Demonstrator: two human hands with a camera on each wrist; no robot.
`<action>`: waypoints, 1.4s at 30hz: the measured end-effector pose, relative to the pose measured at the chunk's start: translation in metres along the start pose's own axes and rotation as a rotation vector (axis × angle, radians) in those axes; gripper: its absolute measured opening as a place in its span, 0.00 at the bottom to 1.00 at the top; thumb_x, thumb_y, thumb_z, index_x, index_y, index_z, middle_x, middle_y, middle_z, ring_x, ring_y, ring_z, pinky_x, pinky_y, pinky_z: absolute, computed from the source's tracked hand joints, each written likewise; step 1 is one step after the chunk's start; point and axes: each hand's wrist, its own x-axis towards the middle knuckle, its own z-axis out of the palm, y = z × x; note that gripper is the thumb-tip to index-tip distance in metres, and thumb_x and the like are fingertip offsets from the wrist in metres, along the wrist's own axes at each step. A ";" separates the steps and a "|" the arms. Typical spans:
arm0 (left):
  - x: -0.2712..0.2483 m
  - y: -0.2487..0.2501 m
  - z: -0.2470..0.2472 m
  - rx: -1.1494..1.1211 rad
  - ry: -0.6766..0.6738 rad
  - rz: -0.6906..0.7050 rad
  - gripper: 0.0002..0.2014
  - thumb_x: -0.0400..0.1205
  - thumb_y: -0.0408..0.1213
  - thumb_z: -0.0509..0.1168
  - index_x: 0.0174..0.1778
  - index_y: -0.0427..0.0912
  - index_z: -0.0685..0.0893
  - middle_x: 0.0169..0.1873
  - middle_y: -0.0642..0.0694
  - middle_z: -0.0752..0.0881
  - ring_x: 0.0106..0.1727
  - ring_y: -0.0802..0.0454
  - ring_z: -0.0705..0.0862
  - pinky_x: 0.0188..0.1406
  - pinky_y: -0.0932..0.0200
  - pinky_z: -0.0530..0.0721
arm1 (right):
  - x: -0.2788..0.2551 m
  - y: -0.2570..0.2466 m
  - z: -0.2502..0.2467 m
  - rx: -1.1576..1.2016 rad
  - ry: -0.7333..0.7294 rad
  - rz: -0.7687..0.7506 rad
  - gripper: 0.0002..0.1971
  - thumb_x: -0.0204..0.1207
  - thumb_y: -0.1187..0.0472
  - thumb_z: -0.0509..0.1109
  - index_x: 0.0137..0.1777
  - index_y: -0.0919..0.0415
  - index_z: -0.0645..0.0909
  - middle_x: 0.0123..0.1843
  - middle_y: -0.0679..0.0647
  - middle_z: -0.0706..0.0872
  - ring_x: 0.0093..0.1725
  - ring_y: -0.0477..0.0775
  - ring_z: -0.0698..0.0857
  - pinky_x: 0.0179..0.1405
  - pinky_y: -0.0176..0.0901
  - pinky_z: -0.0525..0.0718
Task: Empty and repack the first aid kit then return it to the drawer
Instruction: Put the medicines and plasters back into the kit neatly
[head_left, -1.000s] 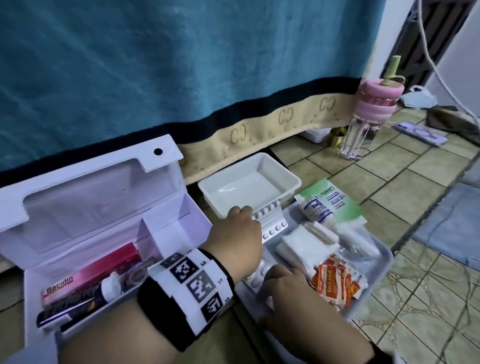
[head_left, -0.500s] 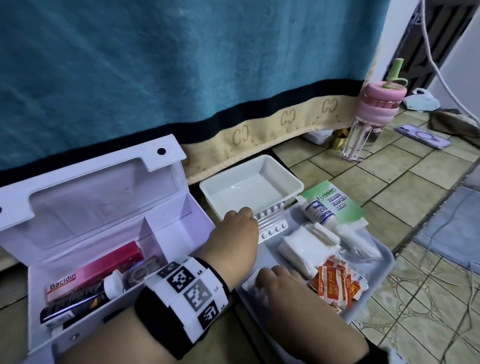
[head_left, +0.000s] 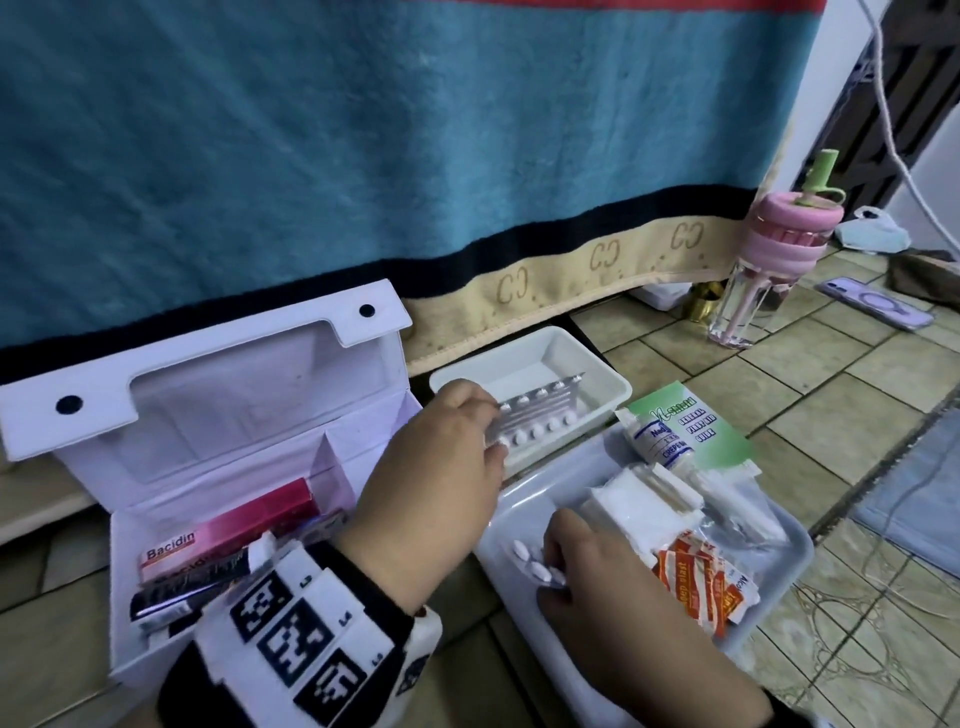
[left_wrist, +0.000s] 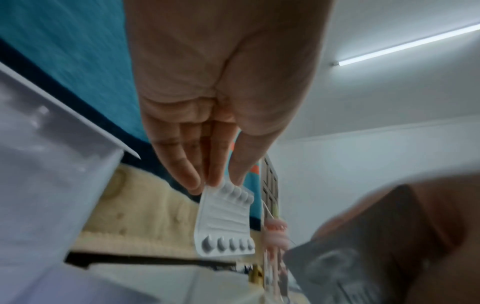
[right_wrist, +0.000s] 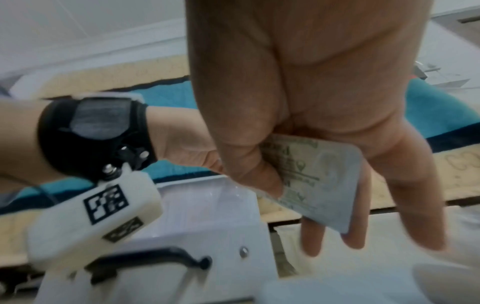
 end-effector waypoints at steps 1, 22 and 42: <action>-0.006 -0.003 -0.012 -0.016 0.027 -0.031 0.12 0.82 0.39 0.64 0.61 0.45 0.83 0.61 0.59 0.77 0.43 0.65 0.77 0.52 0.72 0.74 | 0.000 -0.004 -0.004 0.035 -0.003 -0.021 0.15 0.76 0.59 0.61 0.34 0.46 0.58 0.39 0.44 0.70 0.40 0.44 0.69 0.35 0.36 0.68; -0.115 -0.156 -0.097 0.231 0.033 -0.492 0.13 0.83 0.37 0.63 0.62 0.45 0.84 0.62 0.58 0.79 0.52 0.59 0.80 0.58 0.66 0.76 | 0.105 -0.147 -0.012 -0.099 0.022 -0.731 0.13 0.68 0.71 0.70 0.37 0.49 0.84 0.36 0.42 0.82 0.41 0.41 0.76 0.40 0.36 0.77; -0.117 -0.172 -0.085 0.185 0.029 -0.576 0.20 0.83 0.28 0.56 0.69 0.47 0.80 0.71 0.58 0.75 0.71 0.54 0.70 0.68 0.70 0.64 | 0.162 -0.188 0.047 -0.373 -0.543 -0.868 0.18 0.73 0.71 0.66 0.61 0.59 0.85 0.66 0.51 0.82 0.64 0.54 0.80 0.67 0.49 0.78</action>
